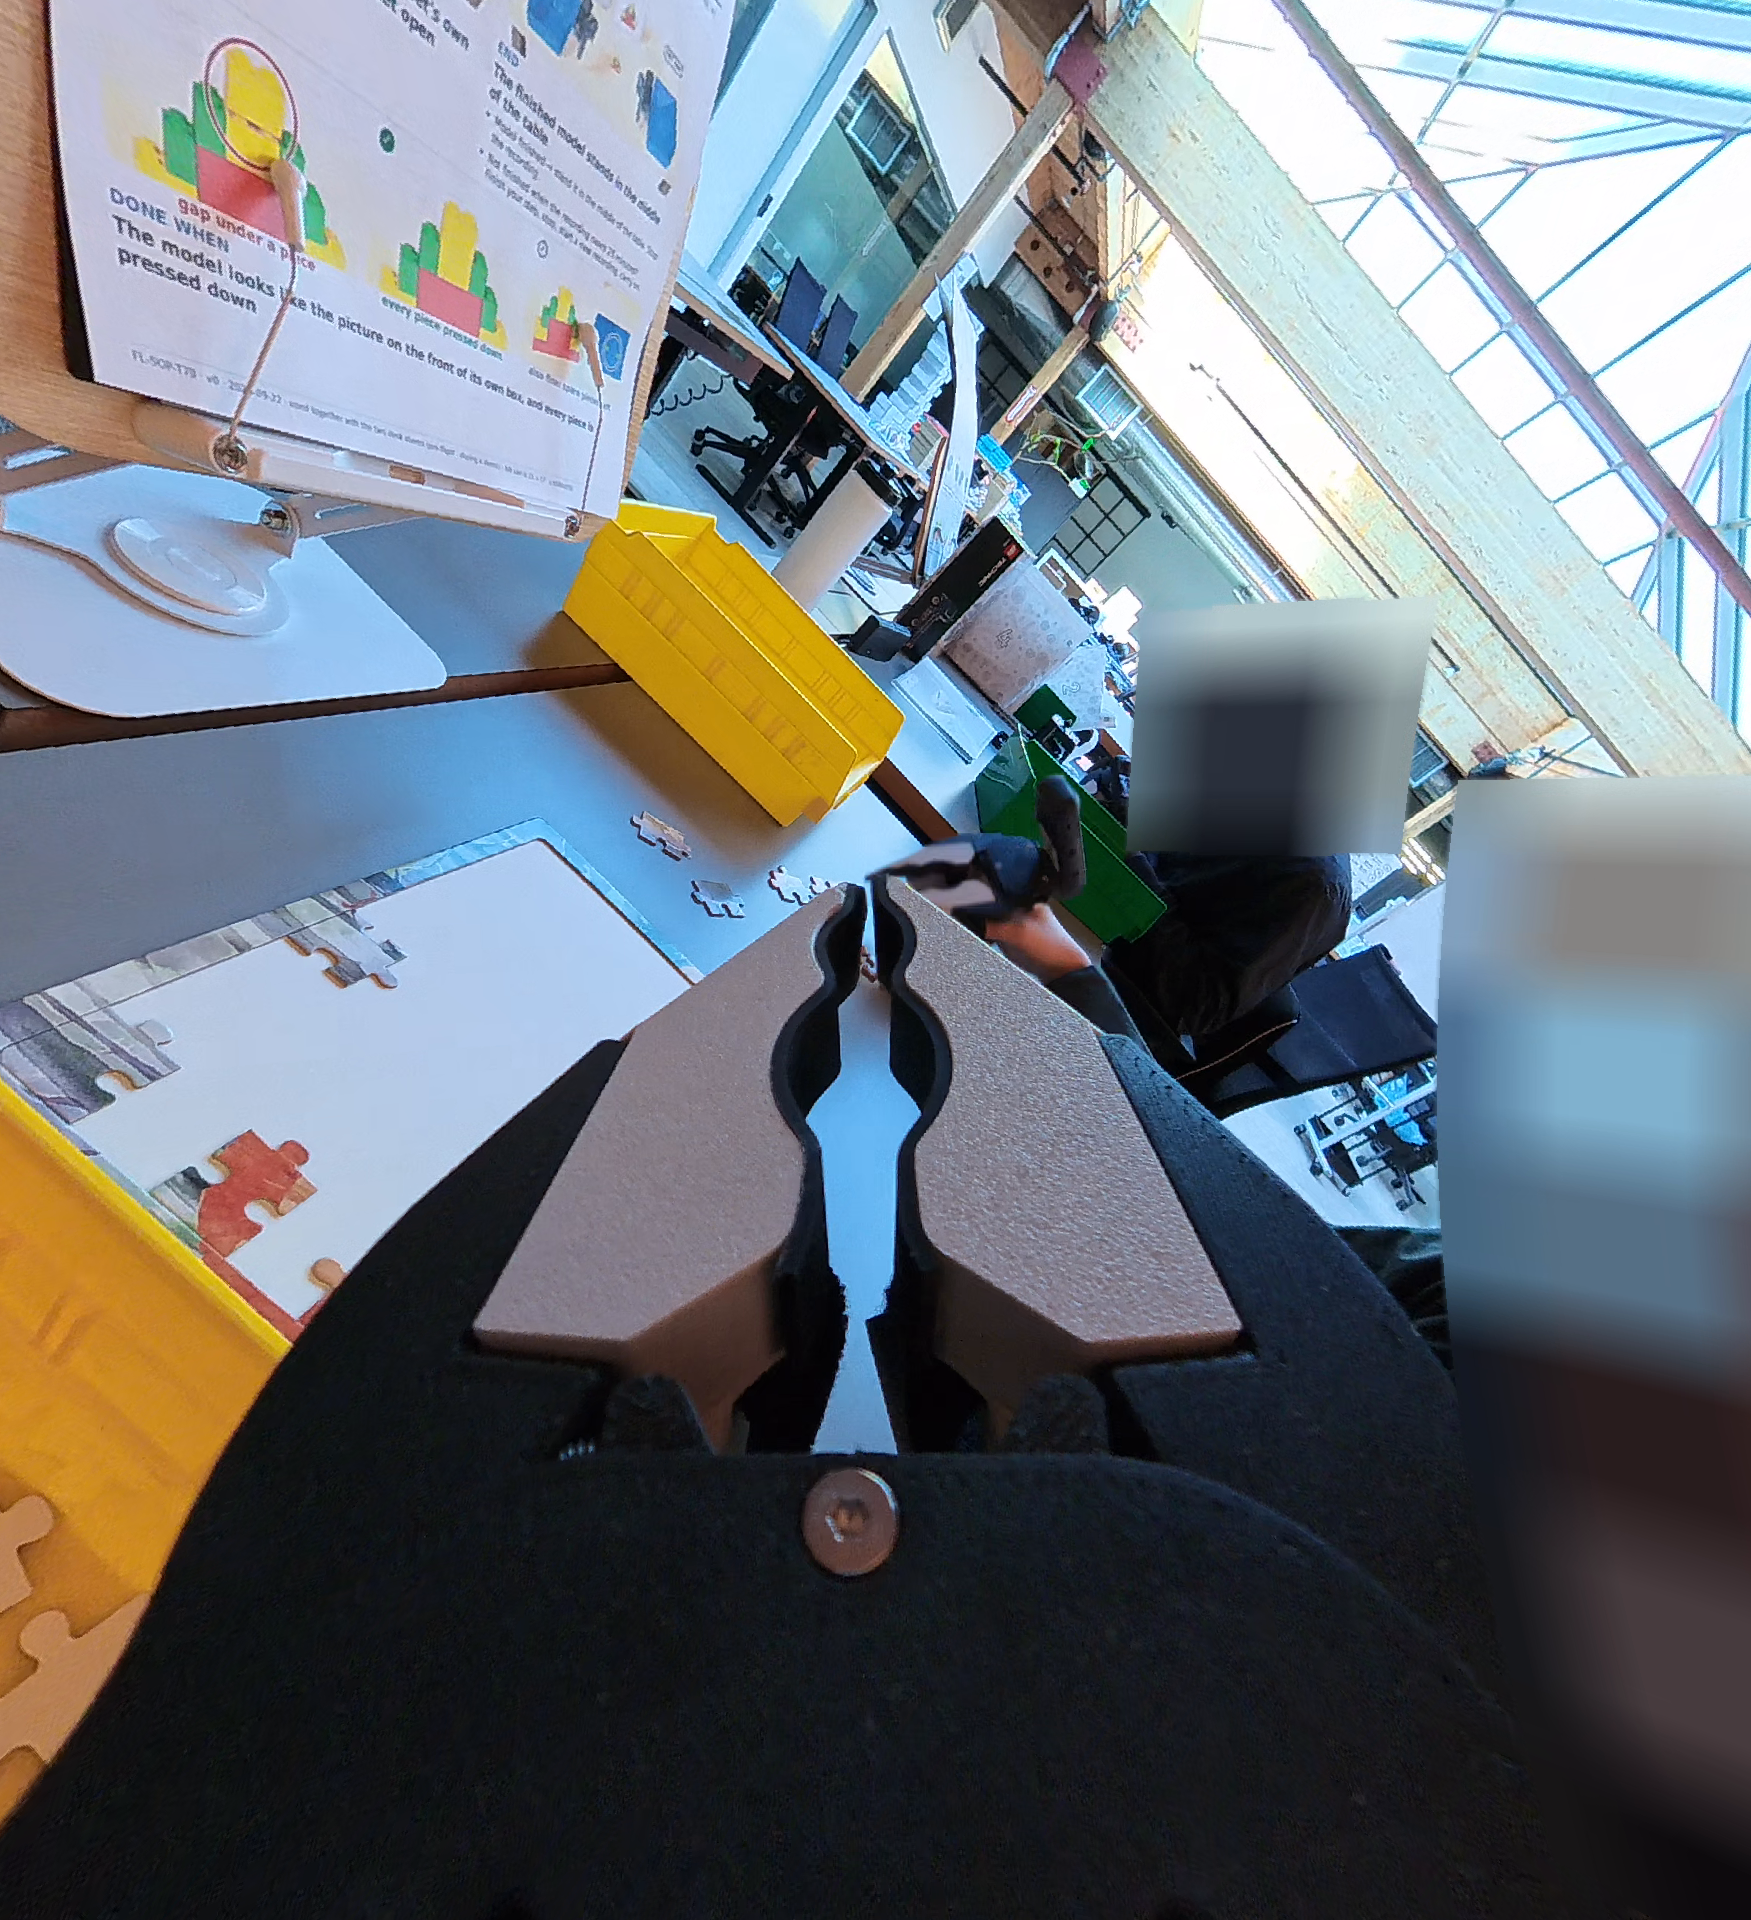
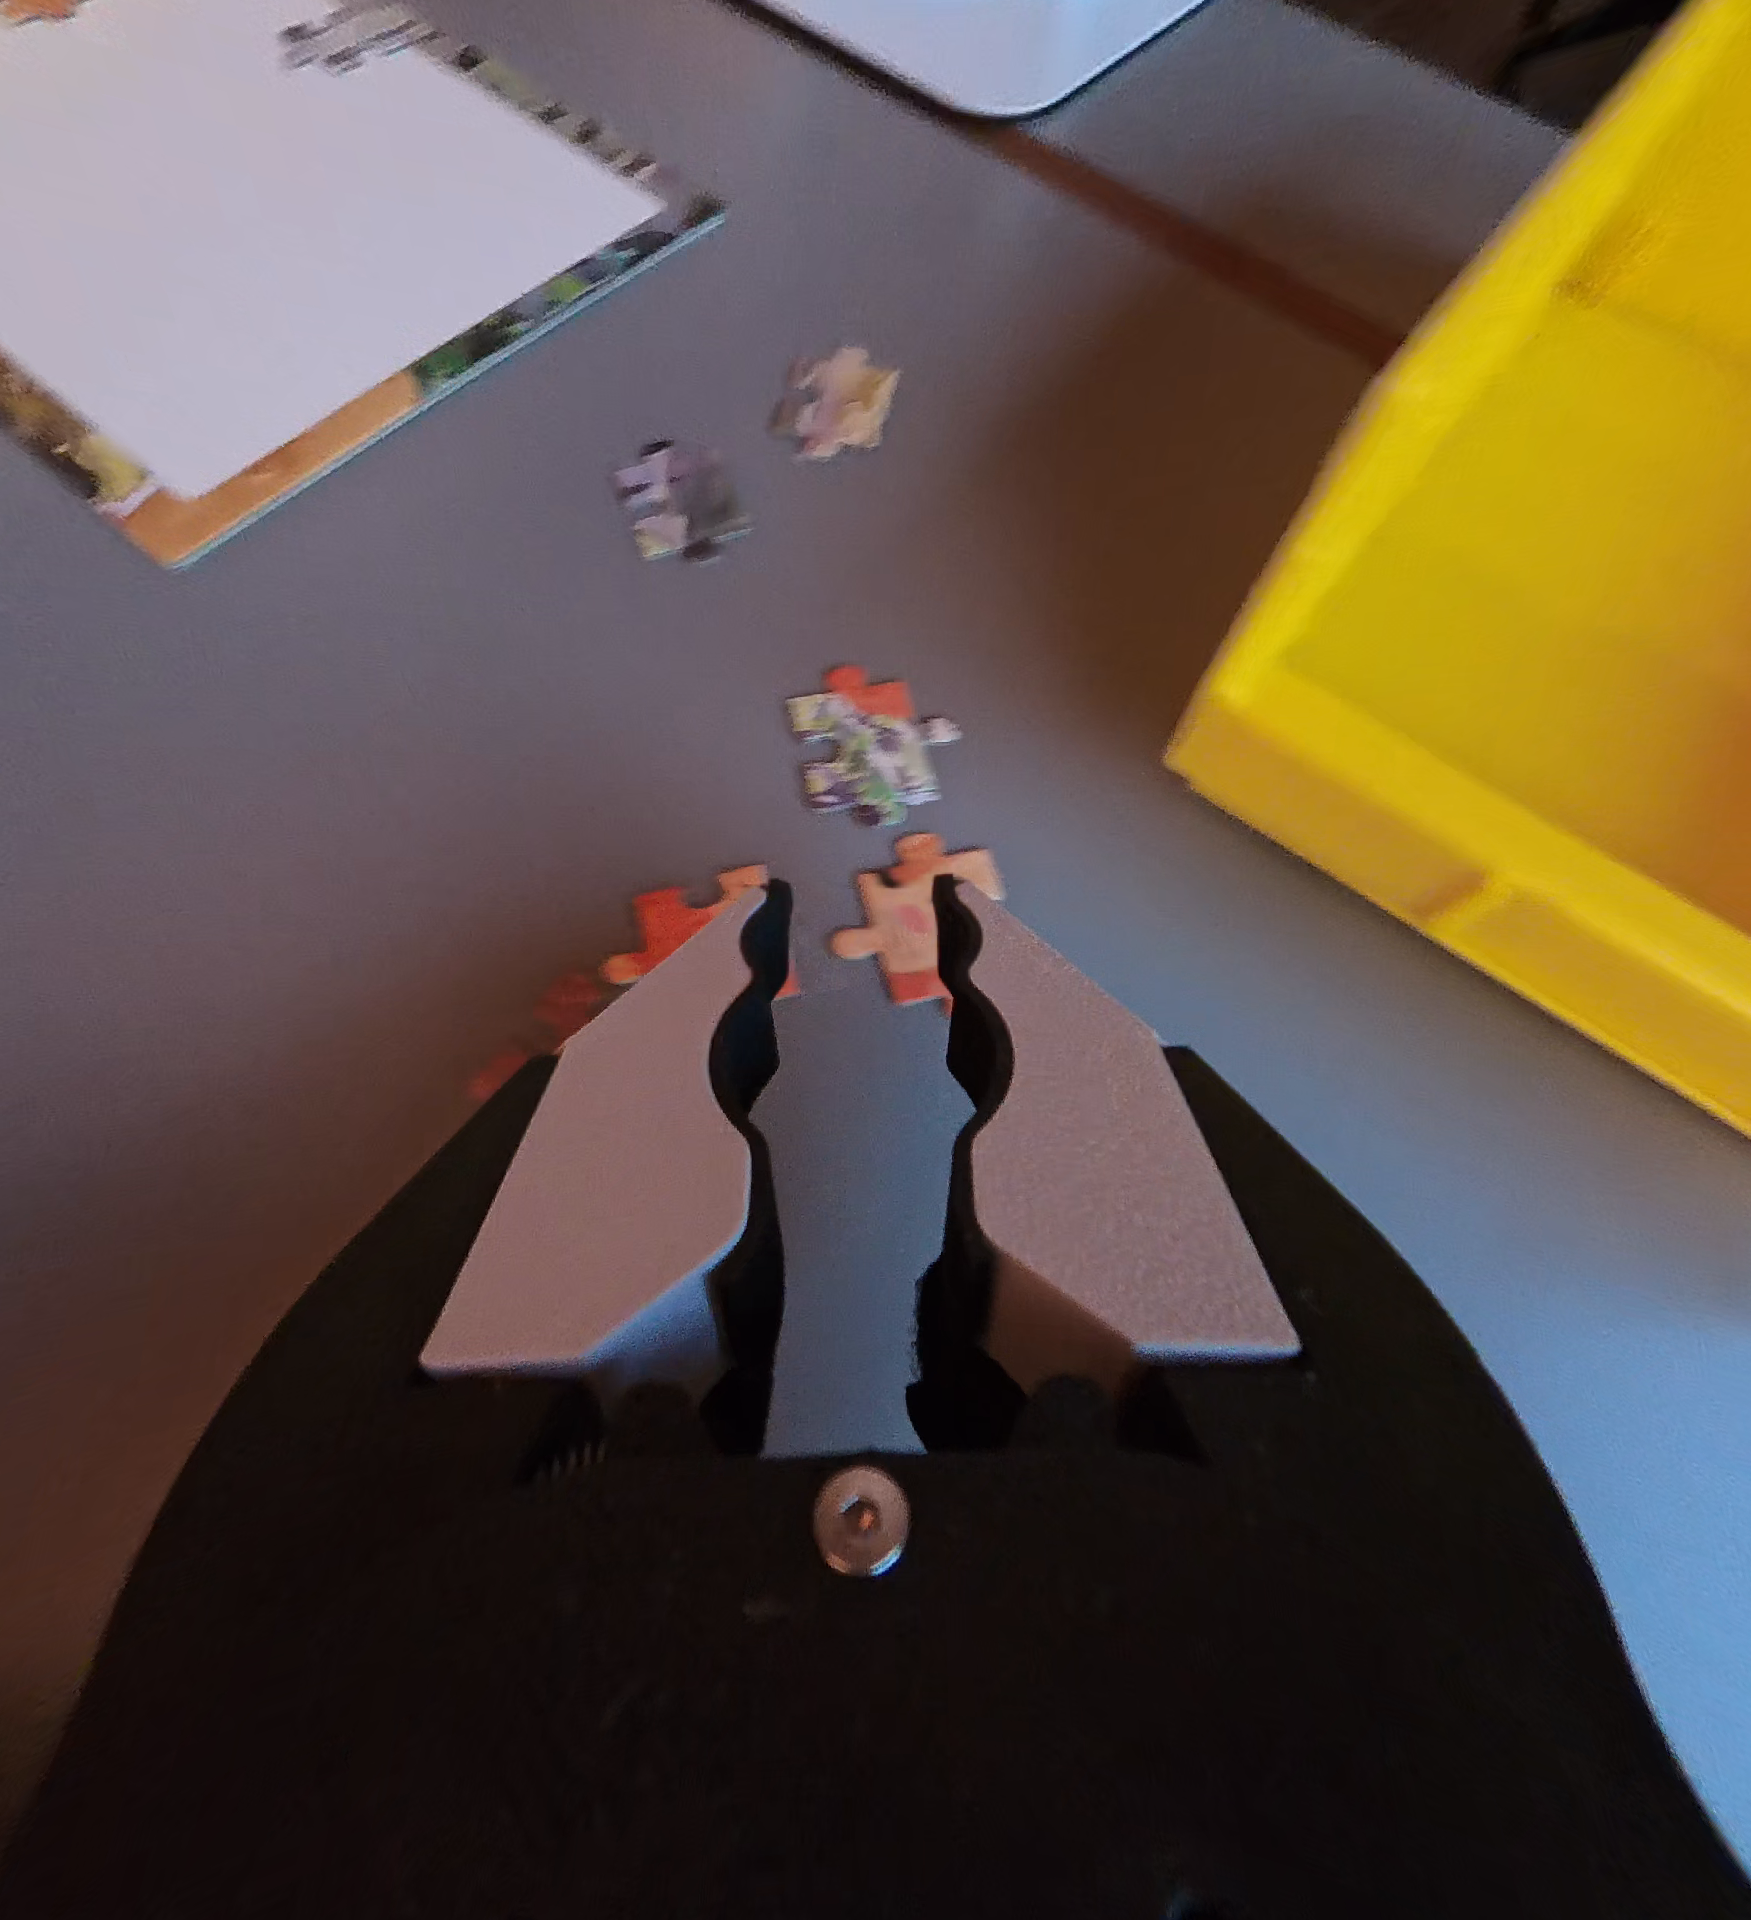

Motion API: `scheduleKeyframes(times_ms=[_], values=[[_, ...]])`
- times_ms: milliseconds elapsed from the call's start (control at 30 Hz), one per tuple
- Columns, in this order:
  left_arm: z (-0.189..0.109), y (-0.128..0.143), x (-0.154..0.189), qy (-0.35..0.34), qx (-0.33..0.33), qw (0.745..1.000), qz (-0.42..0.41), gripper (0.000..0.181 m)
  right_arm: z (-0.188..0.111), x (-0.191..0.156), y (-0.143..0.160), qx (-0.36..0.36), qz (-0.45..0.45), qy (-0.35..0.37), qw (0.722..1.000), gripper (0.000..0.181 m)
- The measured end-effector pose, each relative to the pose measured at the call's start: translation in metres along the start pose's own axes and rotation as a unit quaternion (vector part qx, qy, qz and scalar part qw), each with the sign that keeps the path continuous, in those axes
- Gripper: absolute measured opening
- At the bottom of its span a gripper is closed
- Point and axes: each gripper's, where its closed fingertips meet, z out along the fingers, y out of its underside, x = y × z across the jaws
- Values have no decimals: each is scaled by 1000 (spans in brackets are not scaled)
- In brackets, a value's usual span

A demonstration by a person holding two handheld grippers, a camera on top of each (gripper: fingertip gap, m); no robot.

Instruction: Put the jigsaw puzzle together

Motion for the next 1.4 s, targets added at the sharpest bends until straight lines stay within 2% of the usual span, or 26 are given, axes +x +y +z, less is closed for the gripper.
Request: scheduleKeyframes(times_ms=[67, 200, 267, 433, 733, 800, 867, 1133, 1400], values=[[0, 0, 0, 0, 0, 1000, 0, 0, 1, 13, 8, -8, 12, 1, 1000, 30], [0, 1, 0, 0, -1, 1000, 0, 0, 14, 13, 25, -29, 21, -36, 999, 37], [-1, 0, -1, -2, 1, 1000, -1, 0, 18, 18, 31, -36, 23, -29, 999, 39], [2, 1, -6, -4, -2, 1000, -8, 0, 17, 20, 29, -24, 27, -42, 998, 25], [6, 5, -9, -5, -10, 1000, -11, 0, 19, 24, 30, -32, -3, -32, 999, 46], [6, 6, -9, -5, -10, 1000, -12, 0, 21, 24, 29, -30, 4, -42, 999, 44], [6, 6, -10, -6, -11, 1000, -13, 0, 21, 19, 28, -29, 4, -56, 998, 31], [8, 7, -11, -7, -13, 1000, -14, 0, 16, 4, 16, 0, -6, -60, 998, 31], [9, 8, -10, -5, -16, 1000, -15, 0, 20, -4, 24, -38, -27, -58, 997, 31]])
